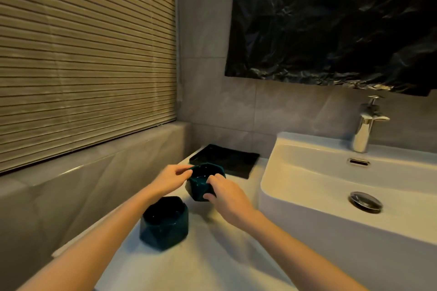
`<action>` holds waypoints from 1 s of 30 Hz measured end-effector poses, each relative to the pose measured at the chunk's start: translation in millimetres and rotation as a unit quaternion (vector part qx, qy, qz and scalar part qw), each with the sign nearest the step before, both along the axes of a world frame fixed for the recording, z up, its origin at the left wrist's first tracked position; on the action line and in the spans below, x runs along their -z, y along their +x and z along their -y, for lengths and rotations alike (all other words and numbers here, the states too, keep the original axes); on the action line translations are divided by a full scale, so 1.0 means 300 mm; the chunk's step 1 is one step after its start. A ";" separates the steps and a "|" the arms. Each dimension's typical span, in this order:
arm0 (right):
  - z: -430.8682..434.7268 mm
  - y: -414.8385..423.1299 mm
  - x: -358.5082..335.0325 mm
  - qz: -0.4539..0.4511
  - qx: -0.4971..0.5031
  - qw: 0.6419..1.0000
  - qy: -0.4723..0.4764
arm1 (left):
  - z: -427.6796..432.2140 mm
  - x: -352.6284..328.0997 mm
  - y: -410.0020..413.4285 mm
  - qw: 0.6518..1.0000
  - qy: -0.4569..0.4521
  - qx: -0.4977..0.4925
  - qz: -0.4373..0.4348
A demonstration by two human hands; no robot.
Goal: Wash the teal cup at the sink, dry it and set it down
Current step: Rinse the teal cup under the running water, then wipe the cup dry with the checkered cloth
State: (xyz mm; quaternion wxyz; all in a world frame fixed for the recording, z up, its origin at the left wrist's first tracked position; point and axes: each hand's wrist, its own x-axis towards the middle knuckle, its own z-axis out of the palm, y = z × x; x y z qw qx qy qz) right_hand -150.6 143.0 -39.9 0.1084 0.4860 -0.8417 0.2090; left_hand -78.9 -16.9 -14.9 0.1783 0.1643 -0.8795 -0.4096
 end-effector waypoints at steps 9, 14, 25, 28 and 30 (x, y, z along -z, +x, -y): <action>0.018 -0.063 0.087 0.027 0.017 0.999 0.028 | 0.017 0.062 -0.069 0.993 -0.088 0.043 0.068; 0.021 -0.079 0.122 0.033 0.014 0.999 0.039 | 0.030 0.085 -0.069 0.990 -0.109 0.041 0.085; -0.001 -0.041 0.096 0.015 0.012 1.000 0.025 | 0.067 0.096 -0.006 0.988 -0.136 -0.004 0.075; 0.002 0.028 0.045 0.027 -0.004 0.999 -0.020 | 0.098 0.096 0.058 0.989 -0.129 -0.033 0.059; 0.026 0.075 0.028 0.098 0.000 0.995 -0.004 | 0.119 0.100 0.100 0.991 -0.111 -0.053 0.055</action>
